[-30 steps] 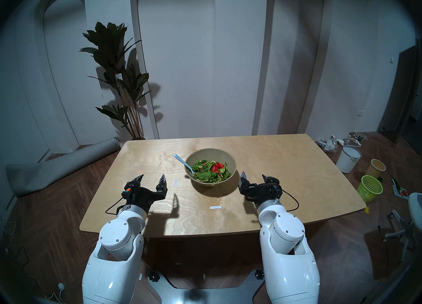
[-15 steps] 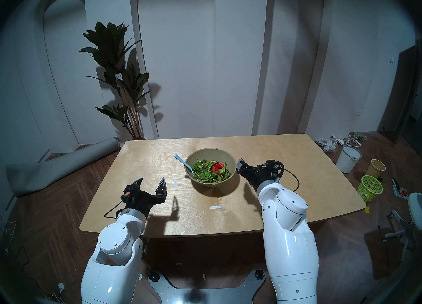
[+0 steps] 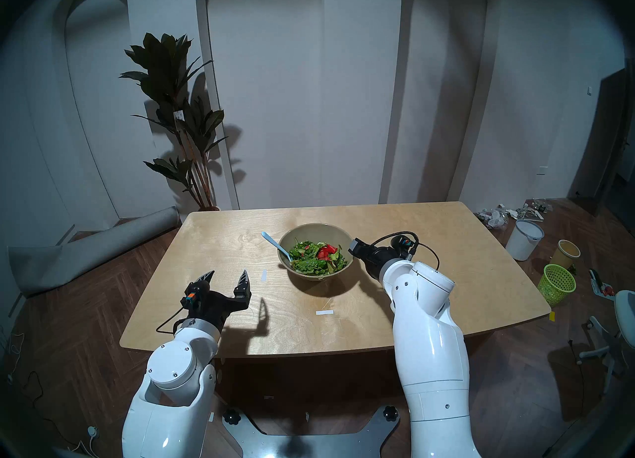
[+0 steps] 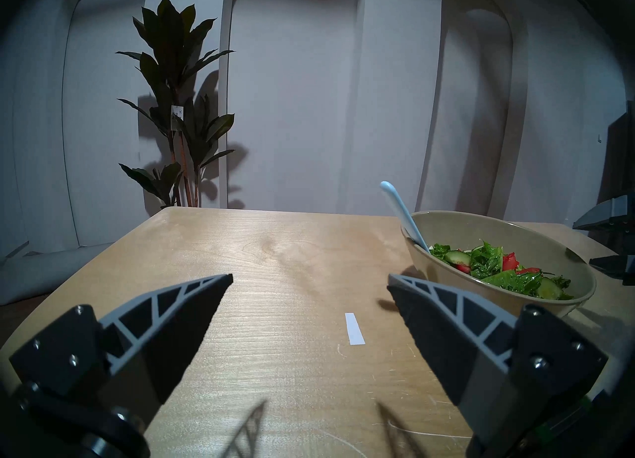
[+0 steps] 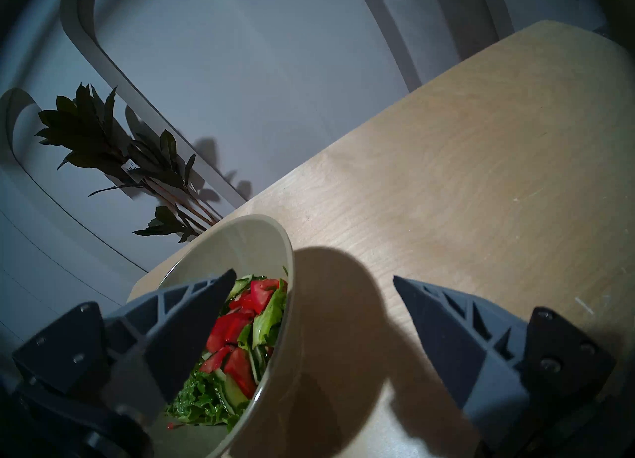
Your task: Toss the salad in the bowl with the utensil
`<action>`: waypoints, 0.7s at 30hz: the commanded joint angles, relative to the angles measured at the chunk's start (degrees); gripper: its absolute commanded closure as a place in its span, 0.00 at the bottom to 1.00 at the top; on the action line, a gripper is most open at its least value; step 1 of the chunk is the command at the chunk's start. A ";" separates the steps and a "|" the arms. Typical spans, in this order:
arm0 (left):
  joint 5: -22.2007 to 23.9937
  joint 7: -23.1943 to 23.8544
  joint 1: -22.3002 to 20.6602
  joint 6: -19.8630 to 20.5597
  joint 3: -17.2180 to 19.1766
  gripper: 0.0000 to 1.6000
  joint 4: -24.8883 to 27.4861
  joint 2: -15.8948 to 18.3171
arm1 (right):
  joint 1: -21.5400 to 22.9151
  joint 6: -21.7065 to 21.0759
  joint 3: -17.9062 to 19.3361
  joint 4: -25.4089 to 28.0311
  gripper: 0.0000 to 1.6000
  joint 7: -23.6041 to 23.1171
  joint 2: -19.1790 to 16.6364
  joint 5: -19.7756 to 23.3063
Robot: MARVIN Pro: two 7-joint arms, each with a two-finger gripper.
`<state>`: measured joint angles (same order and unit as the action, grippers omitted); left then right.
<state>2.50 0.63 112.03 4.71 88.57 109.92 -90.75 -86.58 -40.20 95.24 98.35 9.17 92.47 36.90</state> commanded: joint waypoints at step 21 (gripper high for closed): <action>-0.48 -2.00 -0.48 -0.69 -1.34 0.00 2.00 -0.47 | 6.61 -2.98 -0.49 -5.95 0.18 0.87 1.99 3.31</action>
<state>1.80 -1.54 112.08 4.55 87.51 110.66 -91.35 -80.84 -43.90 95.23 91.69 10.59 93.94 40.07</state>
